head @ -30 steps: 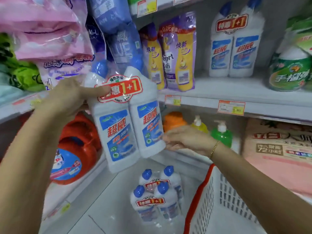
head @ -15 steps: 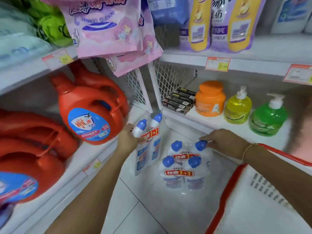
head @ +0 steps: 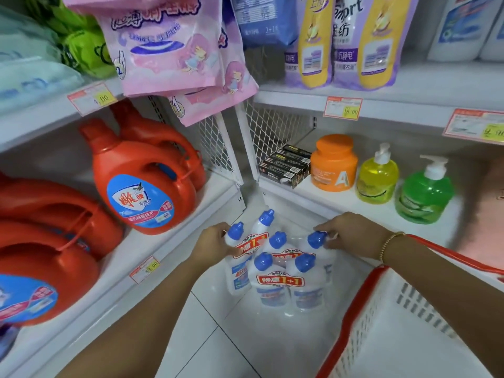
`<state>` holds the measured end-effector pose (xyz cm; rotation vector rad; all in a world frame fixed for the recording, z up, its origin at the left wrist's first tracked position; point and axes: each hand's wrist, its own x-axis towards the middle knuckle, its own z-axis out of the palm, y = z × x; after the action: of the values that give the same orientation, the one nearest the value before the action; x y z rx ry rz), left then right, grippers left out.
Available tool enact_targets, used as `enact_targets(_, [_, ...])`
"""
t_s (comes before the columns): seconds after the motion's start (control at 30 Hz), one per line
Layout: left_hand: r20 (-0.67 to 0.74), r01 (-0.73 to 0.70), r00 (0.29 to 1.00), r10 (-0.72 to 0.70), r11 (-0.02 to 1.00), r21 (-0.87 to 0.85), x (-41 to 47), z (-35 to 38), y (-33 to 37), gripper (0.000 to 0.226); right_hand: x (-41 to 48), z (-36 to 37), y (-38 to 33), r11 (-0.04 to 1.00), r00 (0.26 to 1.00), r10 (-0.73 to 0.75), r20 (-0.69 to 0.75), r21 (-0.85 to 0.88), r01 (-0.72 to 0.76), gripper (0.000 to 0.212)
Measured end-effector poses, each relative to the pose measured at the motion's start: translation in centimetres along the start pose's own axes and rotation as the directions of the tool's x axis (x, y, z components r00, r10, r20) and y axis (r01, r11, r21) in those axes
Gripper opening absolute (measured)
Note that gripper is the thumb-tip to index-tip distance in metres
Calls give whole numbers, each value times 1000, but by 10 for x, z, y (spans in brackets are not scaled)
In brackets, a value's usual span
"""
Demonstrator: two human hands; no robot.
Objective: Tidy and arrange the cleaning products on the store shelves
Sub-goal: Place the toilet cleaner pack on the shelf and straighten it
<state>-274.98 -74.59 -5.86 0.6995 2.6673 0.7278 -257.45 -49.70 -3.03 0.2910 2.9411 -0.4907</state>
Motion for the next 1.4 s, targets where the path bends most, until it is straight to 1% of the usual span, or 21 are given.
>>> enact_targets(0.17, [34, 57, 998, -59, 998, 38, -4, -5, -23, 43, -3, -2, -1, 999, 1000, 14, -6, -36, -14, 40])
enact_targets(0.23, [67, 82, 994, -84, 996, 41, -6, -7, -27, 40, -5, 0, -2, 999, 999, 35, 17, -20, -35, 39])
enact_targets(0.33, [112, 59, 992, -63, 998, 39, -3, -18, -12, 30, -10, -3, -5, 999, 998, 40, 40, -25, -39, 43])
enact_targets(0.4, [81, -10, 997, 11, 1000, -12, 3, -33, 16, 21, -16, -19, -7, 999, 999, 30, 19, -25, -30, 40])
enact_targets(0.43, [19, -76, 997, 77, 996, -43, 7, -42, 37, 17, -21, -33, -7, 1000, 999, 26, -32, -15, -26, 34])
enact_targets(0.5, [-131, -262, 960, 248, 959, -106, 5, -60, 96, 6, -35, -70, -1, 998, 965, 61, -254, 8, -61, 17])
enact_targets(0.53, [-186, -364, 923, 335, 920, -146, 0, -69, 132, 3, -44, -92, 4, 994, 912, 109, -395, 20, -111, 16])
enact_targets(0.57, [-217, -459, 882, 418, 868, -191, -8, -74, 166, 5, -57, -111, 9, 986, 833, 162, -528, 44, -164, 18])
enact_targets(0.63, [-250, -614, 789, 561, 725, -310, -17, -78, 232, 7, -84, -145, 25, 966, 625, 219, -749, 77, -246, 19])
enact_targets(0.7, [-273, -723, 684, 676, 582, -371, -14, -73, 296, 9, -109, -169, 50, 939, 412, 235, -880, 96, -329, 20])
enact_targets(0.73, [-274, -762, 637, 721, 534, -366, -8, -67, 326, 10, -119, -178, 66, 910, 328, 269, -906, 128, -394, 21])
enact_targets(0.77, [-262, -780, 610, 747, 510, -363, 1, -59, 355, 9, -124, -186, 84, 864, 277, 326, -904, 165, -476, 22])
enact_targets(0.8, [-234, -770, 616, 752, 514, -377, 12, -49, 382, 9, -127, -189, 102, 804, 267, 404, -875, 200, -560, 24])
enact_targets(0.87, [-136, -668, 699, 702, 575, -472, 38, -29, 428, 28, -128, -190, 131, 701, 308, 530, -790, 204, -684, 33])
enact_targets(0.9, [-79, -603, 743, 664, 614, -510, 50, -20, 444, 38, -127, -189, 140, 683, 332, 538, -775, 169, -711, 37])
enact_targets(0.97, [9, -530, 775, 632, 658, -535, 75, -6, 463, 38, -127, -190, 151, 686, 374, 493, -785, 87, -722, 44])
enact_targets(1.03, [33, -490, 793, 609, 669, -559, 99, 4, 474, 32, -131, -194, 155, 692, 409, 444, -797, 16, -722, 49])
enact_targets(1.07, [27, -462, 810, 586, 666, -585, 110, 6, 480, 35, -134, -195, 156, 693, 415, 429, -803, -2, -721, 50])
enact_targets(1.17, [-26, -377, 859, 512, 597, -708, 140, 10, 500, 50, -139, -193, 158, 705, 399, 397, -827, -4, -709, 51])
enact_targets(1.23, [-66, -370, 864, 500, 539, -757, 157, 8, 518, 59, -138, -188, 159, 720, 375, 366, -852, 4, -694, 48])
enact_targets(1.4, [-27, -357, 833, 552, 501, -789, 180, 10, 543, 50, -133, -181, 165, 730, 317, 330, -889, 27, -683, 39])
